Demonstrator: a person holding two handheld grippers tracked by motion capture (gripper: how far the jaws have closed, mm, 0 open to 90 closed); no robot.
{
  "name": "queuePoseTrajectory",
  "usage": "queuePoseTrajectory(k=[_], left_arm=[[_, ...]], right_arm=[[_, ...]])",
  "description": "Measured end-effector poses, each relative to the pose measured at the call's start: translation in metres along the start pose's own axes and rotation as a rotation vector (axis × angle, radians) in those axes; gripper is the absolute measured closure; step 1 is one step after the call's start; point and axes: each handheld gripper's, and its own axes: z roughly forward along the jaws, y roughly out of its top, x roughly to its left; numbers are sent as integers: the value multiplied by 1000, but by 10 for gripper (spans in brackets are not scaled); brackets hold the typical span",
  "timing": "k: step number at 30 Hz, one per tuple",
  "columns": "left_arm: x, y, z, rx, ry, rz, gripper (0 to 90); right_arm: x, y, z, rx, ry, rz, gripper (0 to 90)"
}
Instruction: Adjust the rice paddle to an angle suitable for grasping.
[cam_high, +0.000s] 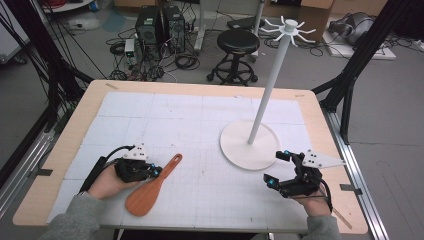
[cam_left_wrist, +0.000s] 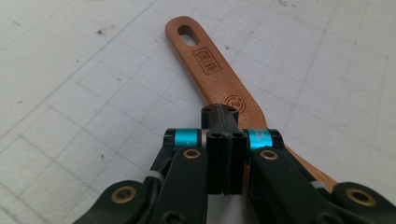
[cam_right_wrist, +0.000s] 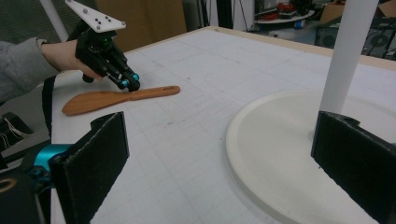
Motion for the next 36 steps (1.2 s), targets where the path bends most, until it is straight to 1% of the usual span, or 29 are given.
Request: queuePoseTrajectory(k=[1, 2, 4, 5, 7, 8, 10, 11, 12, 14, 15, 16, 18, 20, 21, 22, 23, 24, 25, 26, 27, 28, 29, 34, 36], left_arm=[[-1, 1, 1, -1, -2, 2, 896], [-2, 1, 2, 0, -12, 6, 896], [-5, 3, 4, 4, -15, 16, 896], [-7, 5, 5, 3, -21, 13, 896], [-9, 7, 7, 9, -26, 32, 896], [-10, 7, 8, 8, -31, 35, 896], [-12, 8, 9, 14, -37, 44, 896], [-13, 9, 9, 15, -40, 42, 896], [-14, 10, 10, 16, -47, 48, 896], [-18, 12, 12, 19, -53, 57, 896], [-20, 13, 14, 20, -63, 59, 896], [-22, 14, 15, 27, -71, 71, 896], [-27, 17, 18, 32, -71, 91, 896], [-32, 19, 21, 37, -89, 99, 896], [-33, 20, 21, 43, -83, 112, 896], [-33, 21, 21, 45, -84, 113, 896], [-34, 20, 22, 37, -94, 102, 896], [-35, 21, 22, 39, -99, 104, 896], [-36, 21, 22, 43, -95, 113, 896], [-36, 21, 22, 42, -104, 109, 896], [-38, 21, 24, 35, -124, 101, 897], [-40, 21, 24, 38, -127, 111, 896], [-41, 22, 25, 44, -119, 125, 896], [-41, 22, 25, 39, -124, 117, 894], [-42, 23, 24, 32, -106, 116, 852]], right_arm=[[0, 0, 0, 0, -1, 2, 29], [0, 0, 0, 0, -1, 3, 29], [0, 0, 0, 1, -1, 3, 29], [0, 0, 0, -1, 0, -1, 29], [0, 0, 0, 0, 0, -1, 29], [0, 0, 0, 4, 3, 6, 29], [0, 0, 0, 2, 2, 2, 29], [1, 0, 0, 5, 3, 6, 29], [0, 0, 0, 0, 1, -1, 30], [0, 0, 0, 2, -2, 2, 29], [0, 0, 0, 1, -1, 1, 29], [0, 0, 0, 1, -2, 2, 29], [0, 0, 0, 2, -2, 1, 29], [0, 0, 0, 2, 0, 1, 29], [0, 0, 0, 2, 0, 1, 29], [0, 0, 0, 2, 0, 2, 29], [0, 0, 0, 3, 0, 2, 29], [0, 0, 0, 3, -1, 2, 29], [0, 0, 0, 3, -1, 1, 29], [0, 0, 0, 4, -2, 0, 29], [1, 0, 0, 5, -1, 2, 30], [1, 0, 0, 8, -1, 0, 29], [1, 0, 0, 8, -3, -1, 30], [1, 0, 0, 8, -3, -2, 29], [1, 0, 0, 3, -2, -6, 29]])
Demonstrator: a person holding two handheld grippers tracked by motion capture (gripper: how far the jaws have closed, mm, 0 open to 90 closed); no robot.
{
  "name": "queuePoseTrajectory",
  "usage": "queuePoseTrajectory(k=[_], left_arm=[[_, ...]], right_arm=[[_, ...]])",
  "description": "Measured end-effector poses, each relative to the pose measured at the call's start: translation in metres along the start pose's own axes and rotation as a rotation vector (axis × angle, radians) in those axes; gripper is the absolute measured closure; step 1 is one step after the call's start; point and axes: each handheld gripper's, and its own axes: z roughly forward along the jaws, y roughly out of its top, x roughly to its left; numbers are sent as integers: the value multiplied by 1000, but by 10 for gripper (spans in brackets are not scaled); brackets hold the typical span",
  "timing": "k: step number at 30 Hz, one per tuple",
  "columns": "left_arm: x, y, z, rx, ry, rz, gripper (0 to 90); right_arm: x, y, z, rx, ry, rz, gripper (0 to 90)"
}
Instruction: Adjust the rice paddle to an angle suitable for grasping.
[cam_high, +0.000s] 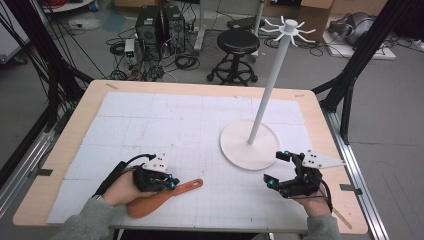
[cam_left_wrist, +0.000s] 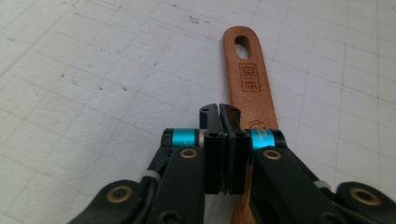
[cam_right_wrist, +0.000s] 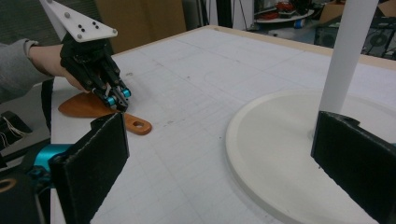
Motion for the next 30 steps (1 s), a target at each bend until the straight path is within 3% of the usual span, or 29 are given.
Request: queuePoseTrajectory(k=[5, 8, 10, 12, 14, 17, 21, 24, 30], left_arm=[[-1, 1, -8, -41, 3, 5, 795], [-1, 1, -13, -90, -13, -5, 725], [-1, 1, -15, -107, -26, -12, 630], [-4, 1, -15, -113, 28, 37, 514], [-7, 2, -16, -124, 40, 57, 481], [-10, 2, -16, -133, 36, 55, 355], [-12, 3, -14, -106, -19, 21, 197], [-16, 4, -13, -108, -63, 15, 191], [-18, 8, -8, -88, -39, 14, 188]], right_arm=[[0, 0, -1, 0, 0, 8, 29], [1, 0, -1, 0, 0, 10, 30], [0, 0, -1, 3, -2, 6, 29], [1, 0, -1, 3, -2, 5, 29], [0, 0, -1, 3, -2, 6, 29], [0, 0, -1, 4, -1, 7, 29], [0, -1, -1, 3, 1, 6, 30], [0, -1, -1, 7, 3, 14, 29], [0, -1, -1, 9, 2, 11, 29]])
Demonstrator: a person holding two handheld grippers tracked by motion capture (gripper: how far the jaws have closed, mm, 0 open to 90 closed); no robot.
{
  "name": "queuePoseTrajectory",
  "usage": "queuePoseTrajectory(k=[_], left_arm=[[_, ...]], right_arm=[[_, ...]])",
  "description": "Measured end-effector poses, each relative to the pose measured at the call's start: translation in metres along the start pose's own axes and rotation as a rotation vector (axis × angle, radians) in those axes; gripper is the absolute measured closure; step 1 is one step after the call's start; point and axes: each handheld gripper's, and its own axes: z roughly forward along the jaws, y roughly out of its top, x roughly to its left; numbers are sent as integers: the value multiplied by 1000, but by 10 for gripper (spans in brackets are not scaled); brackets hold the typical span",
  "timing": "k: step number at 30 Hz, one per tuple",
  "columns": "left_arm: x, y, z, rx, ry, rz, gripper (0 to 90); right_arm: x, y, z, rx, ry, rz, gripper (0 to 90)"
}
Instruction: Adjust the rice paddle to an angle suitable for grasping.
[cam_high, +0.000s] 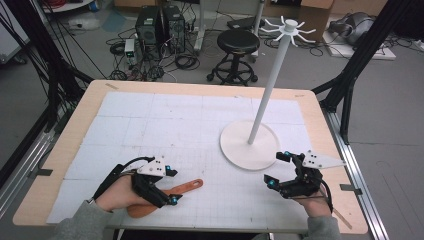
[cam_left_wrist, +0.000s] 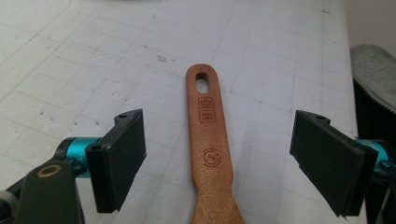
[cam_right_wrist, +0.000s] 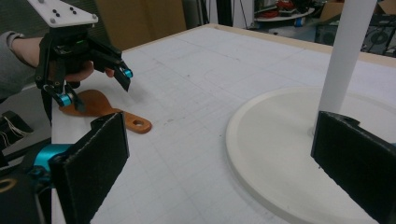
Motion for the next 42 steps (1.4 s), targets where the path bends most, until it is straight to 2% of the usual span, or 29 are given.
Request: queuePoseTrajectory(k=[4, 10, 13, 19, 24, 31, 37, 42], left_arm=[[-2, 0, 6, 31, 9, 4, 188], [-4, -1, 10, 62, 21, 32, 192], [-4, -2, 13, 73, 30, 27, 204], [-7, -3, 17, 107, 36, 44, 252], [-9, -3, 20, 122, 56, 42, 351], [-9, -3, 21, 97, 62, 34, 414], [-9, -4, 20, 104, 47, 63, 470], [-10, -4, 17, 109, 42, 56, 535]], right_arm=[[0, 0, 0, -3, 0, 0, 29], [0, 0, 0, -5, 2, -3, 29], [0, 0, 0, 0, 4, 0, 30], [0, 0, 0, 1, 3, -3, 30], [0, 0, 0, 0, 5, -4, 30], [0, 0, 0, -2, 8, -7, 30], [0, 0, 0, 0, 9, -4, 30], [1, -1, 0, 8, 10, 0, 30]])
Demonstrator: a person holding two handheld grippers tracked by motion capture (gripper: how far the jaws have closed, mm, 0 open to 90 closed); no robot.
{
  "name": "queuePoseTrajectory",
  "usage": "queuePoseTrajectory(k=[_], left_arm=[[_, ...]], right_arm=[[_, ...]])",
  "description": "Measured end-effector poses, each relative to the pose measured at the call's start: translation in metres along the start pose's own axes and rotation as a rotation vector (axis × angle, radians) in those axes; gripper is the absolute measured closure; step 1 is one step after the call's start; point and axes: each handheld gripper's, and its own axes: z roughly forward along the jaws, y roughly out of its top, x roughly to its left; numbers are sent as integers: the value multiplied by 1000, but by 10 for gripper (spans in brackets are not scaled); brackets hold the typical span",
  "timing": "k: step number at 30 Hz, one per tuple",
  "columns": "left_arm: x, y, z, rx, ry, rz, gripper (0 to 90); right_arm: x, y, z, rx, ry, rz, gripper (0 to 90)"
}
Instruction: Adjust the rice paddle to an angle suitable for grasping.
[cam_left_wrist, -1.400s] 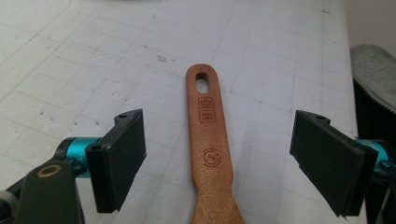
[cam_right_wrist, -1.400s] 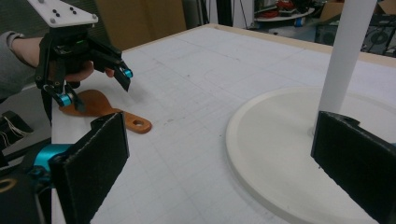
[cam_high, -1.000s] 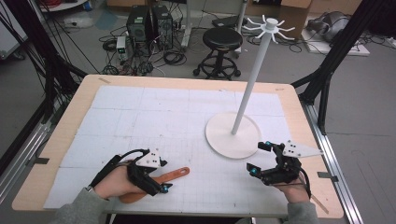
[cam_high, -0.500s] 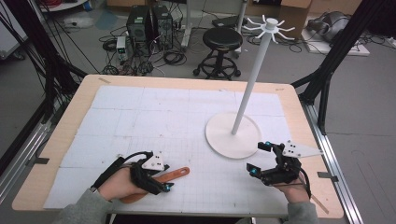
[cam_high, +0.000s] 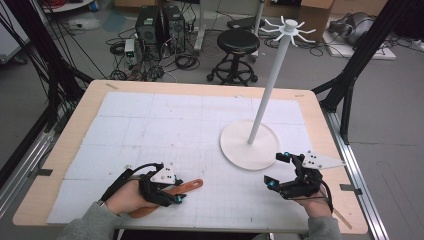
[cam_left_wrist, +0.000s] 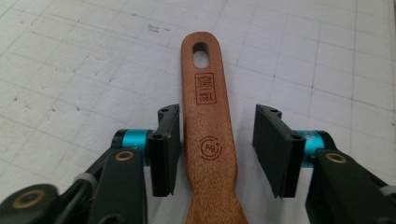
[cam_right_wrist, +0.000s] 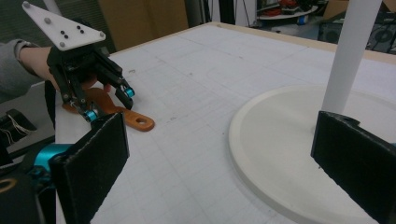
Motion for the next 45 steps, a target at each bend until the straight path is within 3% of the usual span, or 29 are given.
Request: queuePoseTrajectory(k=[12, 24, 31, 45], left_arm=[[4, -1, -1, -1, 1, 1, 641], [2, 0, -4, 0, 27, -5, 651], [5, 1, -22, -77, 32, -45, 651], [2, 10, -50, -141, 85, -18, 651]], right_arm=[[0, -1, 0, 1, 0, 3, 30], [0, -1, 1, 1, 0, 0, 30], [-1, -1, 1, 4, -3, 2, 30], [-1, -1, 0, 0, -5, 8, 30]])
